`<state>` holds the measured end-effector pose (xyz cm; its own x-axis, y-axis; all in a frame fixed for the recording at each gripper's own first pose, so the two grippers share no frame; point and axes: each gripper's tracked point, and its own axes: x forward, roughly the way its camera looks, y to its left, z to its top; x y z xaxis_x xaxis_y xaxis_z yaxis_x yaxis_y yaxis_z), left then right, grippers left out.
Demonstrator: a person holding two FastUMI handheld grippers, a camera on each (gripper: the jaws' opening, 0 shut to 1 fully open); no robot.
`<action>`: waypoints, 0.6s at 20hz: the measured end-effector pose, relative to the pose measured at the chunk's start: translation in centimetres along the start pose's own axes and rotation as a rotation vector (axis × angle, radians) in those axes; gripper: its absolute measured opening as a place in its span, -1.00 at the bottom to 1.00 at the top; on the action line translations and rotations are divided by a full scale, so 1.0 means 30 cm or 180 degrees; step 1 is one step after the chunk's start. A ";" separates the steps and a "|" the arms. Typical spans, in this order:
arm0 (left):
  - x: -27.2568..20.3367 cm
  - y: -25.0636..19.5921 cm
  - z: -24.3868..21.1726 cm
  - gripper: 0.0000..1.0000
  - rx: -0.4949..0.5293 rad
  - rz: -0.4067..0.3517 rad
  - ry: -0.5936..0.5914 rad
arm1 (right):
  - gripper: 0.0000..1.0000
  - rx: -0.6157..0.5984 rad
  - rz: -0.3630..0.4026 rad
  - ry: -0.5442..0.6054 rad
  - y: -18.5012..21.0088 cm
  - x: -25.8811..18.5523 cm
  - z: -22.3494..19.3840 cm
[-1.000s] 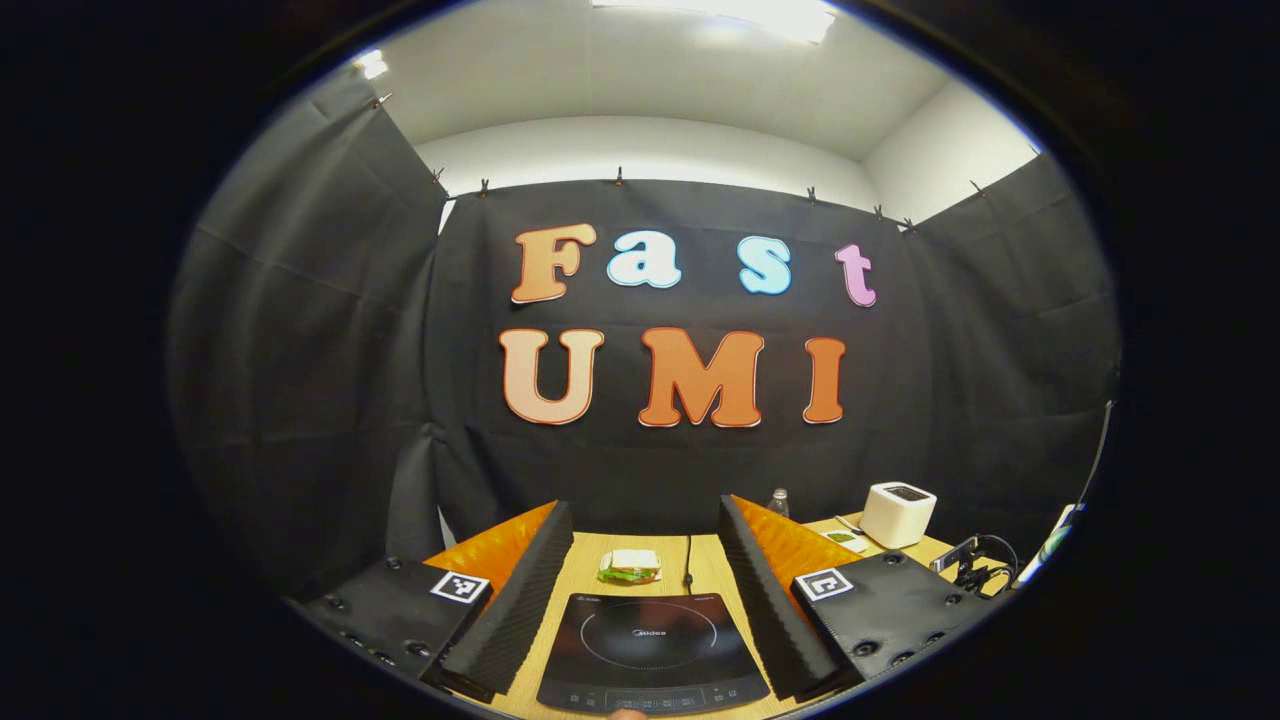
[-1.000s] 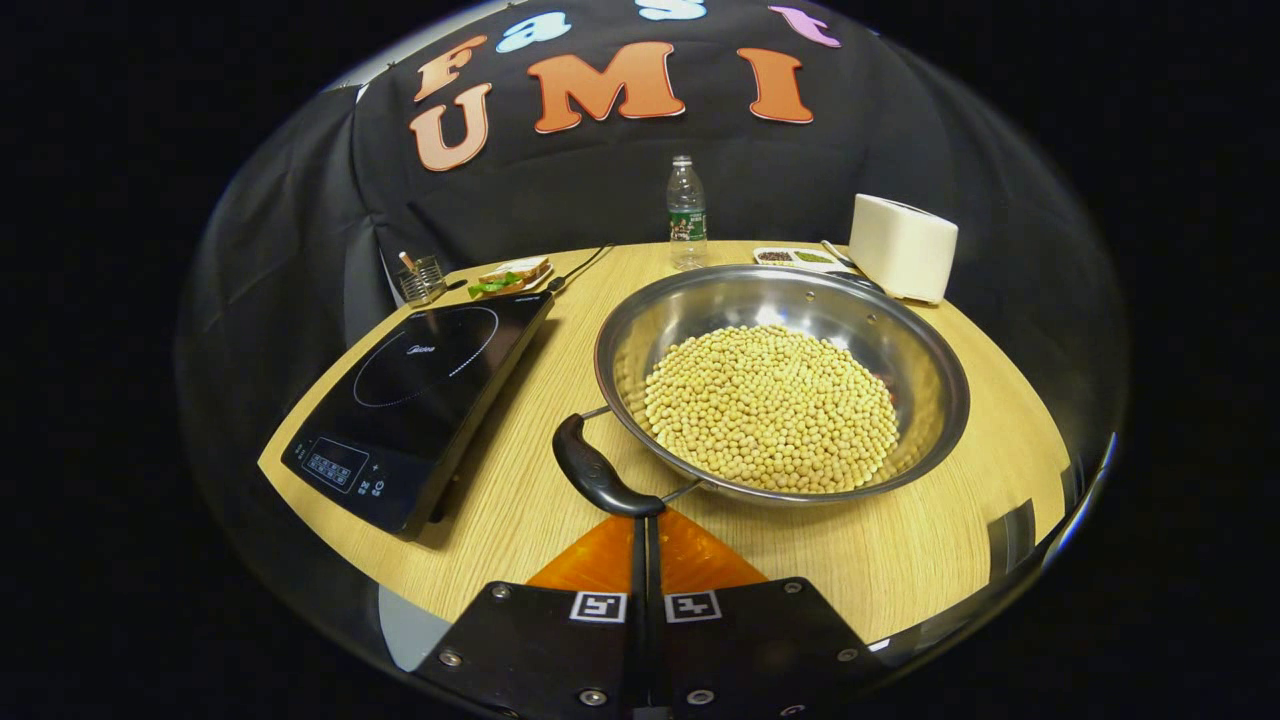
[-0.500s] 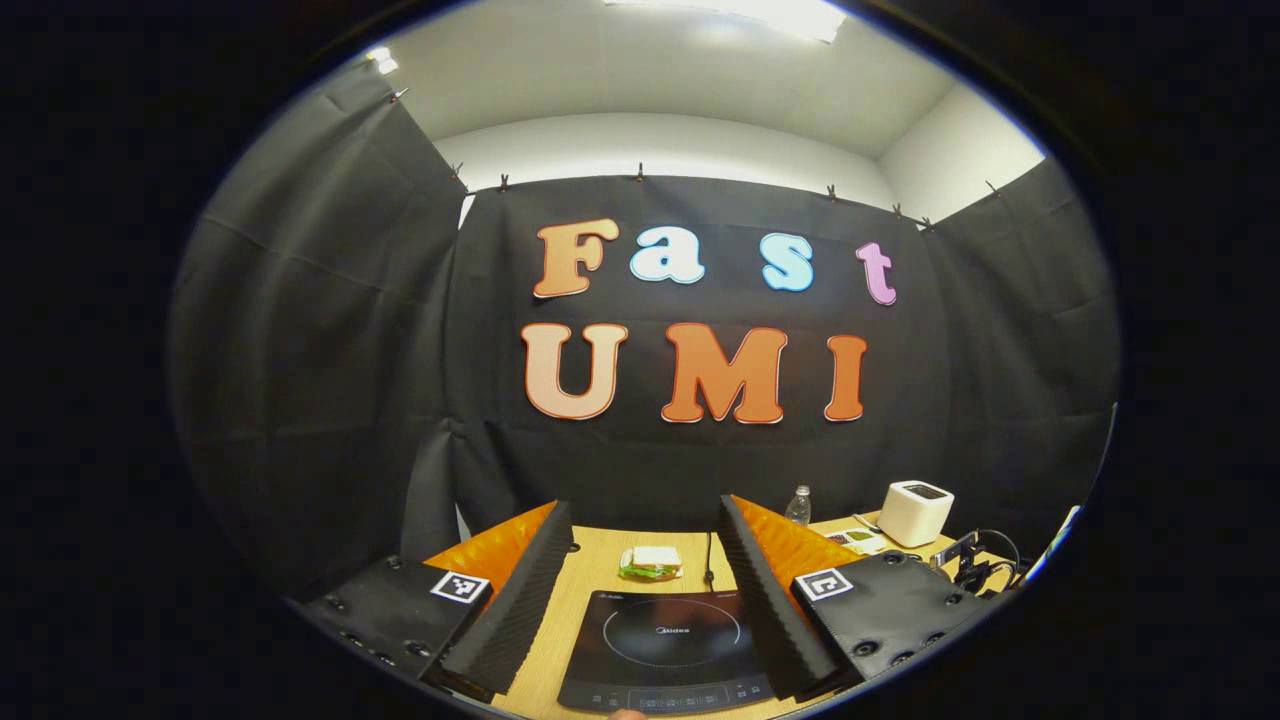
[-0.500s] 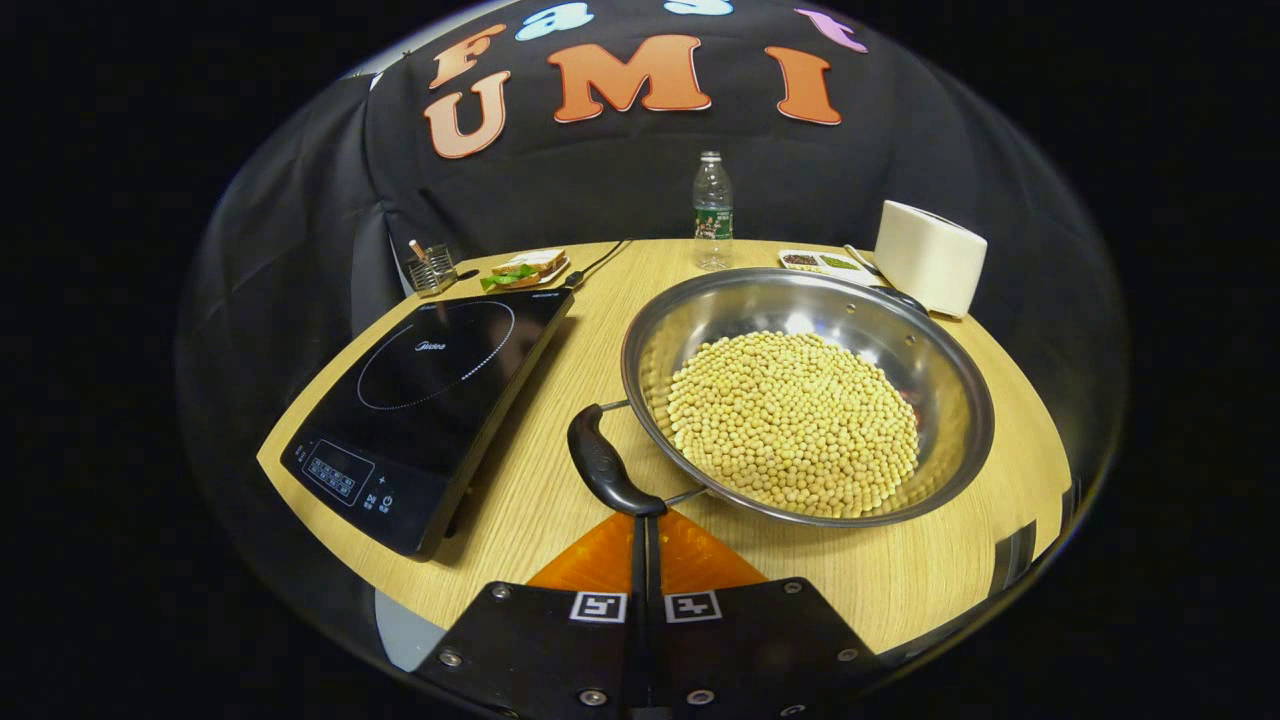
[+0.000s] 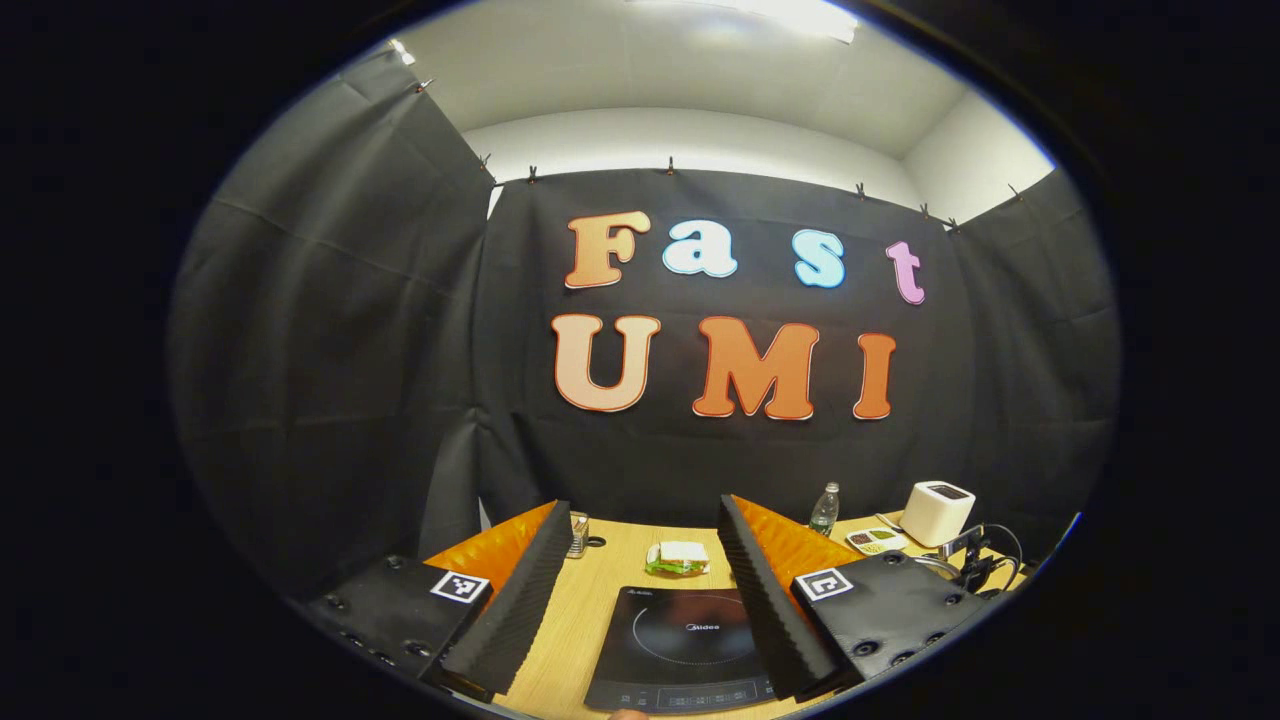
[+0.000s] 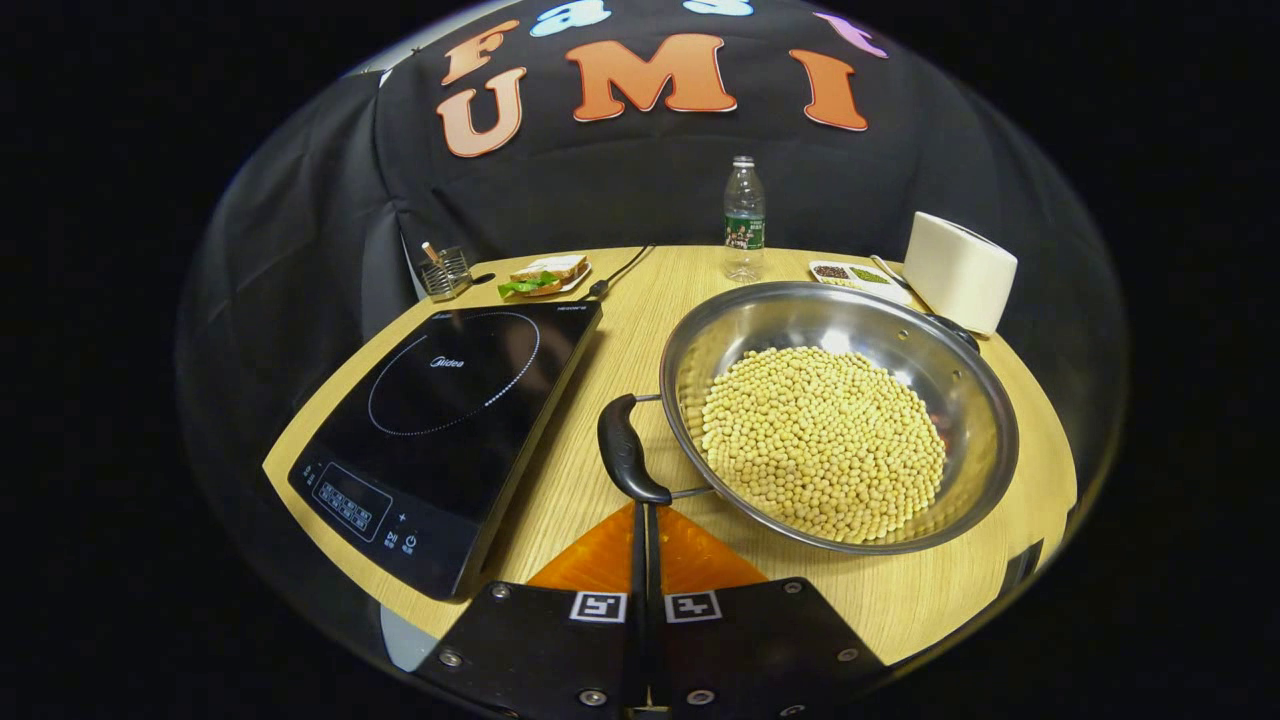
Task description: First push the handle of the pot to place it horizontally, then grasp the pot with both hands and set it on the induction cooktop.
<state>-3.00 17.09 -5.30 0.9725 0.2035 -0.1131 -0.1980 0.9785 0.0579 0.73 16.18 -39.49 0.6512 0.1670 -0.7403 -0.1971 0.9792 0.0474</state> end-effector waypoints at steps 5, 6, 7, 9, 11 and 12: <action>0.002 0.041 -0.006 0.91 0.0023 0.0055 0.0006 | -1.00 0.0089 -0.0001 -0.0006 0.025 0.037 0.031; -0.003 0.051 -0.009 0.91 0.0024 0.0066 0.0005 | -1.00 0.0097 -0.0008 -0.0004 0.029 0.041 0.035; -0.002 0.060 -0.010 0.91 0.0023 0.0078 0.0002 | -1.00 0.0105 -0.0010 -0.0006 0.034 0.048 0.042; -0.004 0.072 -0.014 0.91 0.0013 0.0094 0.0003 | -1.00 0.0133 -0.0008 -0.0007 0.041 0.062 0.052; -0.003 0.089 -0.023 0.91 -0.0011 0.0111 0.0024 | -1.00 0.0154 -0.0006 -0.0010 0.049 0.074 0.063; -0.003 0.090 -0.030 0.91 -0.0032 0.0105 0.0038 | -1.00 0.0152 -0.0010 -0.0011 0.052 0.080 0.067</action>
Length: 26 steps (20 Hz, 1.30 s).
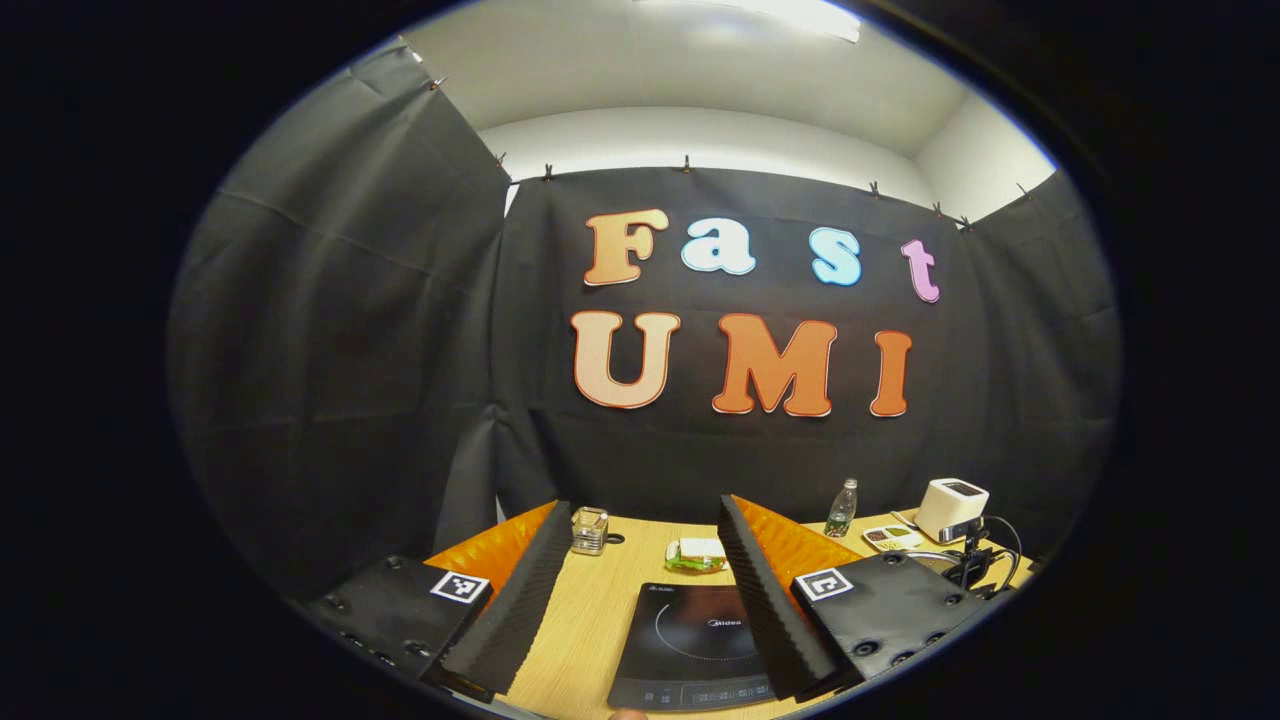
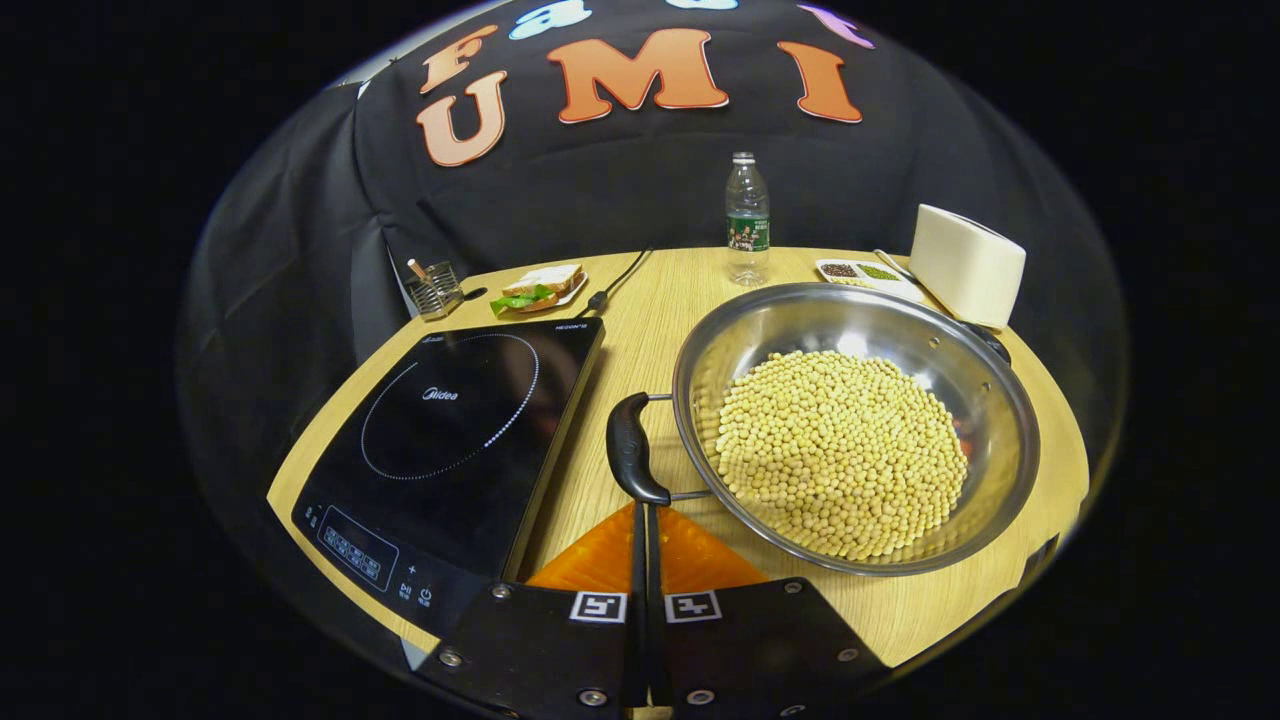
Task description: First push the handle of the pot to place it horizontally, then grasp the pot with both hands and set it on the induction cooktop.
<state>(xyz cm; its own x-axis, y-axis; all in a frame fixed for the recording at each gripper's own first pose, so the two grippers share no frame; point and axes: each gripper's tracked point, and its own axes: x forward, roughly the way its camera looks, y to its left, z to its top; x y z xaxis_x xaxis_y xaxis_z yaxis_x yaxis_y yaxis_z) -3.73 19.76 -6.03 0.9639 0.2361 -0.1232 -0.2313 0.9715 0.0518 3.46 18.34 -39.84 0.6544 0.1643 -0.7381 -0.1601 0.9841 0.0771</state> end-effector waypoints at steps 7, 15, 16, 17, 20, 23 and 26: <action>0.013 0.026 -0.051 0.92 -0.0069 0.0014 0.0106 | -1.00 -0.0060 -0.0045 -0.0011 0.019 0.035 0.031; 0.016 -0.012 -0.155 0.90 -0.0155 -0.0048 0.0359 | -1.00 -0.0075 0.0032 -0.0085 0.074 0.069 0.087; 0.011 -0.016 -0.154 0.92 -0.0172 -0.0056 0.0374 | -1.00 -0.0098 0.0049 -0.0083 0.081 0.068 0.085; 0.012 -0.026 -0.158 0.92 -0.0187 -0.0076 0.0382 | -0.99 -0.0108 0.0075 -0.0079 0.088 0.062 0.083; 0.032 -0.098 -0.210 0.90 -0.0221 -0.0163 0.0453 | -1.00 -0.0107 0.0211 -0.0132 0.104 0.020 0.092; 0.065 -0.231 -0.276 0.92 -0.0283 -0.0351 0.0585 | -1.00 -0.0018 0.0362 -0.0300 0.095 -0.055 0.139; 0.091 -0.377 -0.354 0.93 -0.0373 -0.0578 0.0734 | -1.00 -0.0011 0.0283 -0.0530 -0.001 -0.125 0.201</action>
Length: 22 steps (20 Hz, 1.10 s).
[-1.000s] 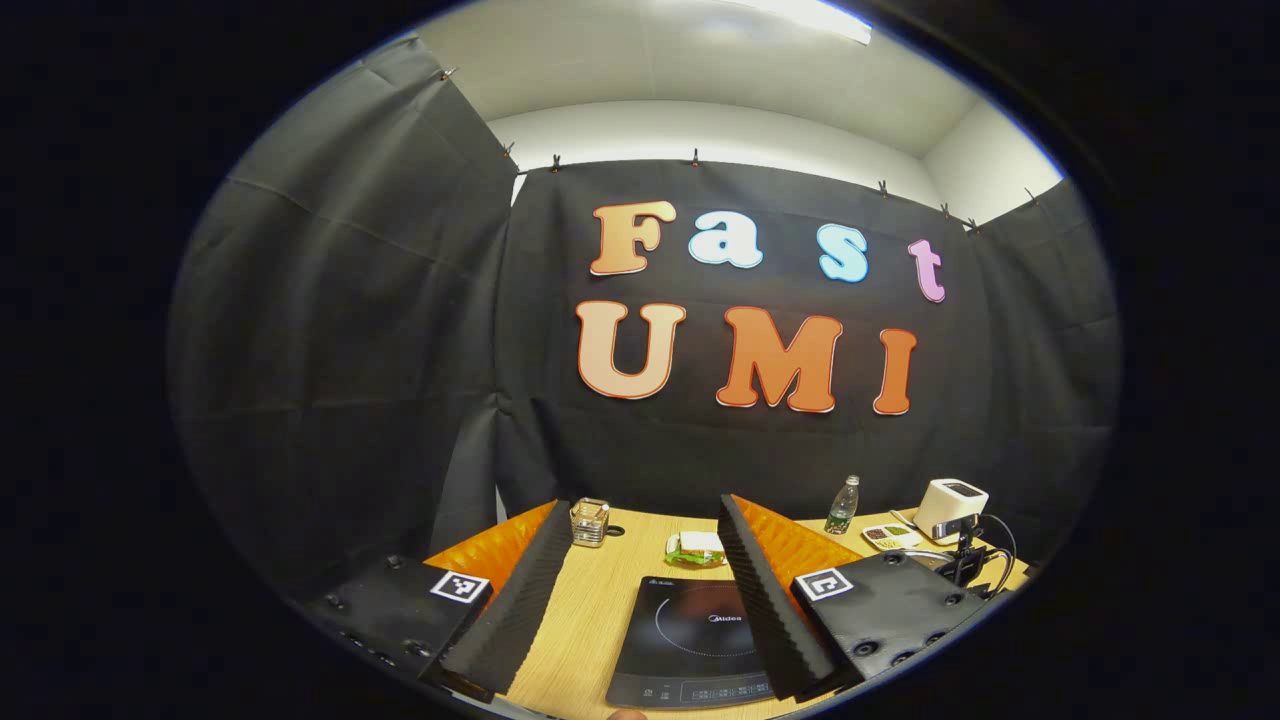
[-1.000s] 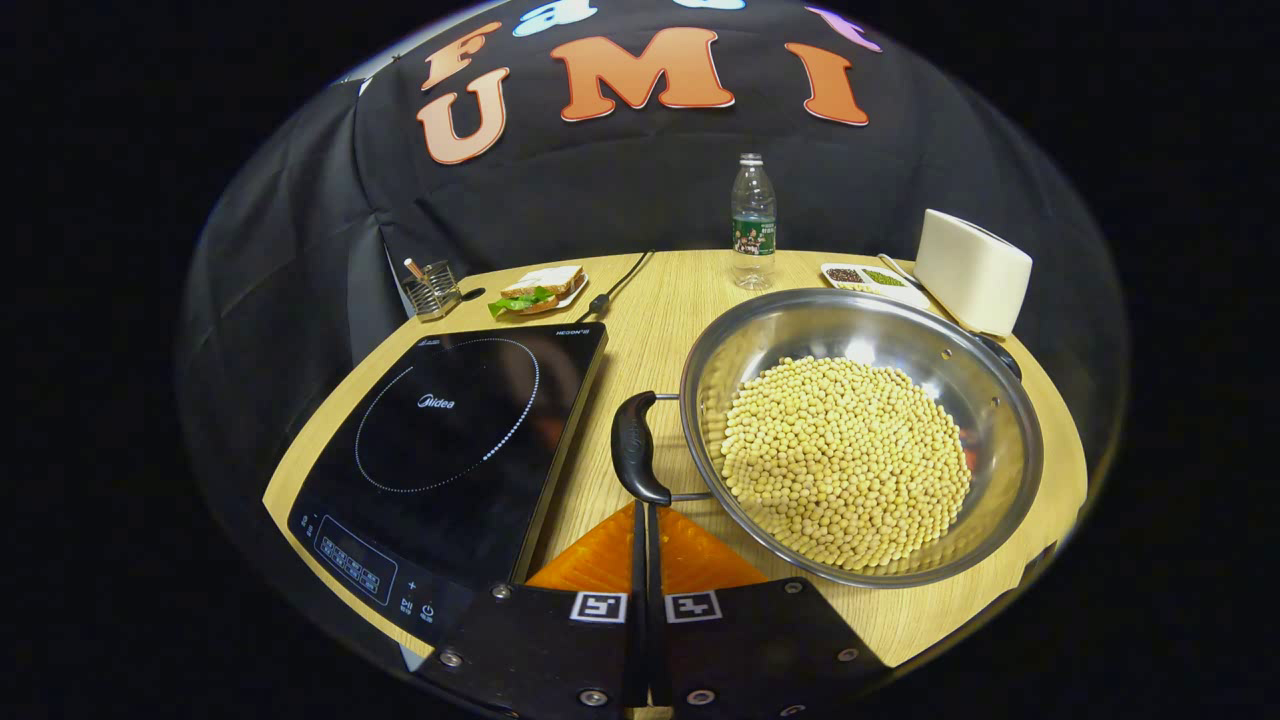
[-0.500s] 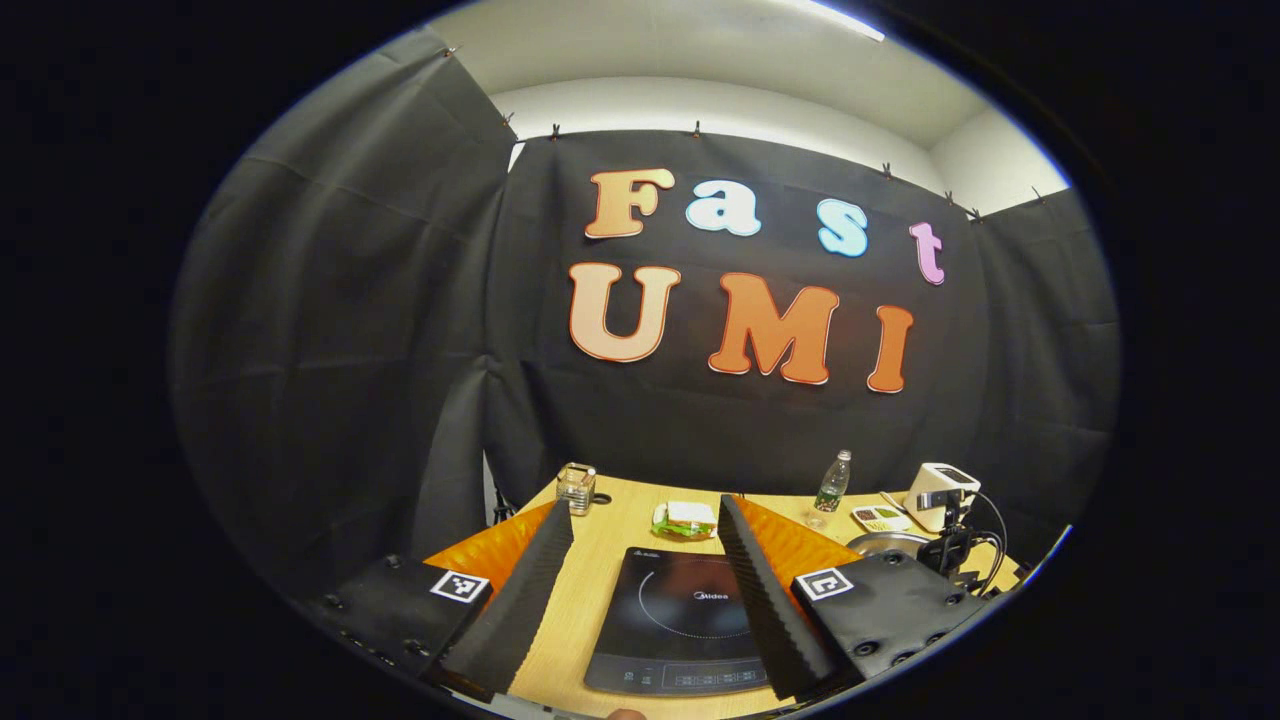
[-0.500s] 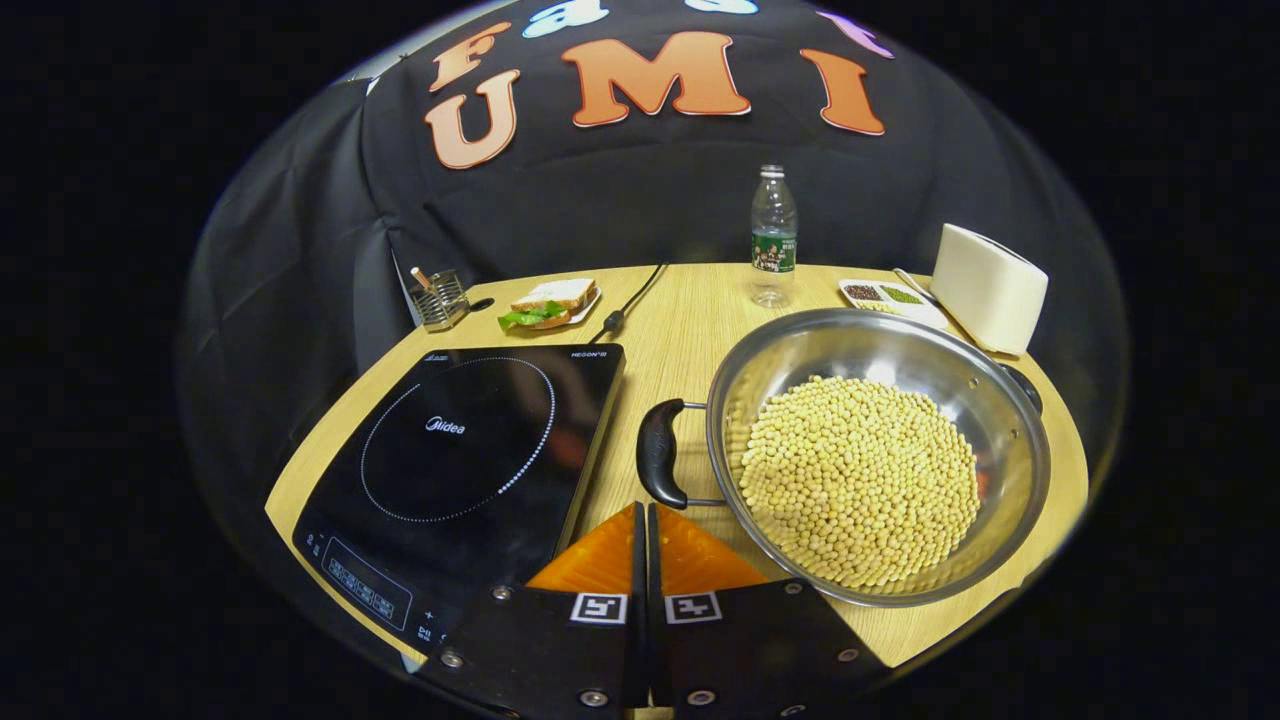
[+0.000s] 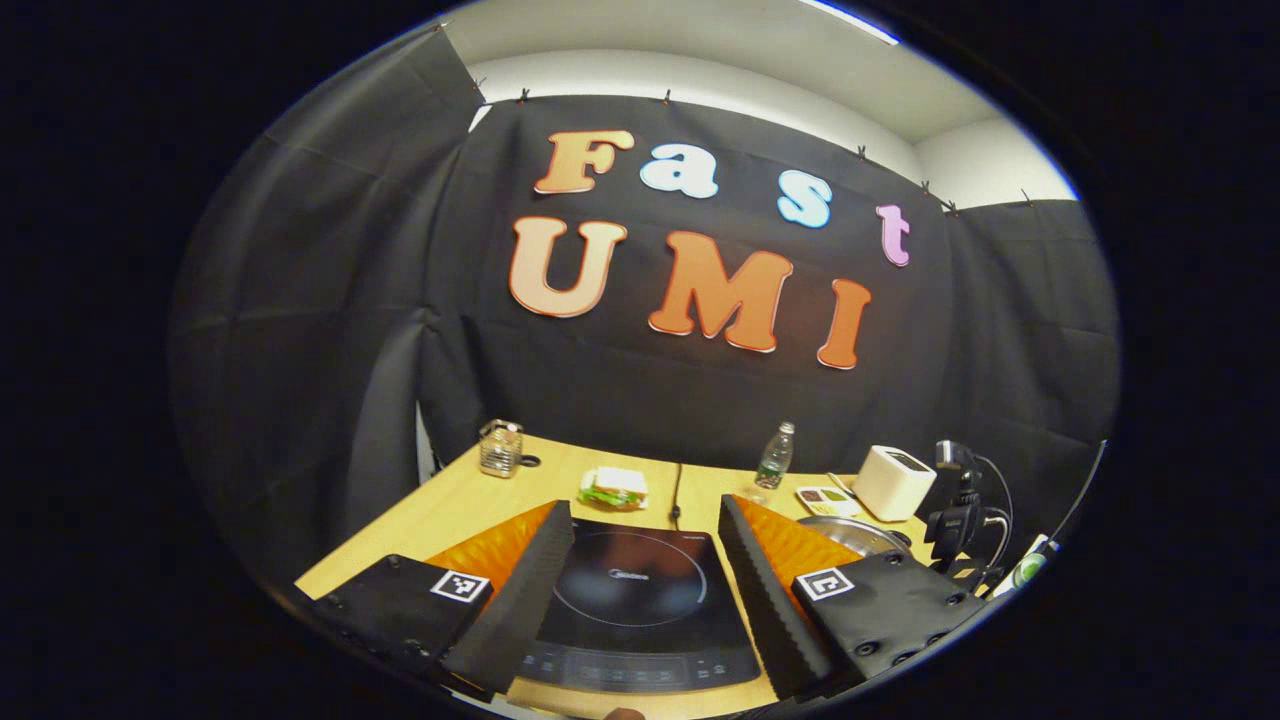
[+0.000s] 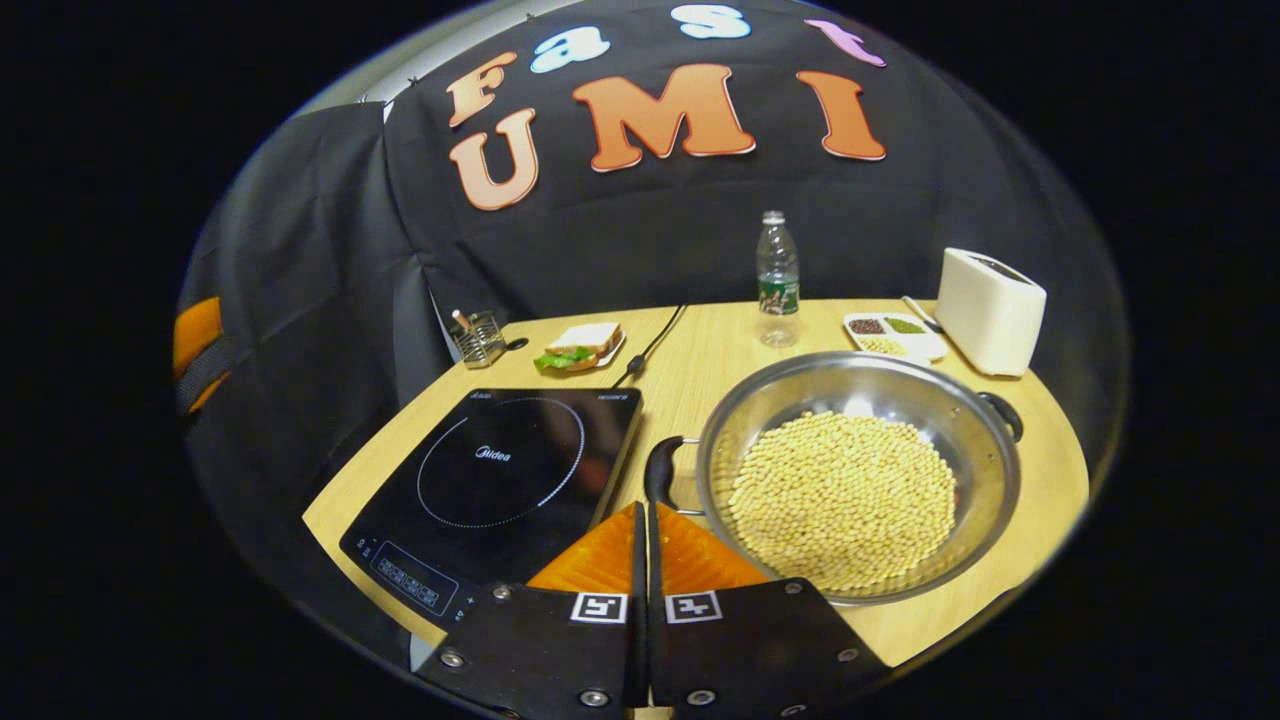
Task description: First push the handle of the pot to place it horizontally, then grasp the pot with both hands and set it on the induction cooktop.
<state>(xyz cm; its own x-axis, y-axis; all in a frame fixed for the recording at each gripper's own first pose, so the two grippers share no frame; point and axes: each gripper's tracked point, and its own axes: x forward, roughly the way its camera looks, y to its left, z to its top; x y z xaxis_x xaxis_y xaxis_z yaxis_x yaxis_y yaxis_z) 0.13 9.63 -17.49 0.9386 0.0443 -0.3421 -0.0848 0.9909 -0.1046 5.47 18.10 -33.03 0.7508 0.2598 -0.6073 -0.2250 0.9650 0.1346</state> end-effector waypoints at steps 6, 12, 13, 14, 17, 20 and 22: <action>0.160 -0.302 -0.206 0.90 -0.0018 -0.0440 0.0374 | -0.87 0.0101 -0.0431 -0.0291 -0.321 -0.097 0.089; 0.304 -0.513 -0.423 0.93 0.0065 -0.0634 0.0818 | -0.23 0.0142 -0.0796 -0.0363 -0.600 -0.122 0.110; 0.328 -0.532 -0.451 0.92 0.0080 -0.0633 0.0881 | -0.08 0.0139 -0.0853 -0.0358 -0.638 -0.121 0.112; 0.352 -0.545 -0.486 0.92 0.0087 -0.0623 0.0947 | 0.19 0.0130 -0.0906 -0.0355 -0.671 -0.119 0.107; 0.425 -0.582 -0.570 0.93 0.0100 -0.0598 0.1130 | 0.53 0.0073 -0.1037 -0.0375 -0.755 -0.106 0.111; 0.491 -0.586 -0.651 0.94 0.0184 -0.0511 0.1259 | 0.84 0.0004 -0.1057 -0.0344 -0.796 -0.075 0.098; 0.529 -0.575 -0.698 0.94 0.0185 -0.0431 0.1334 | 0.88 -0.0047 -0.1125 -0.0319 -0.837 -0.052 0.094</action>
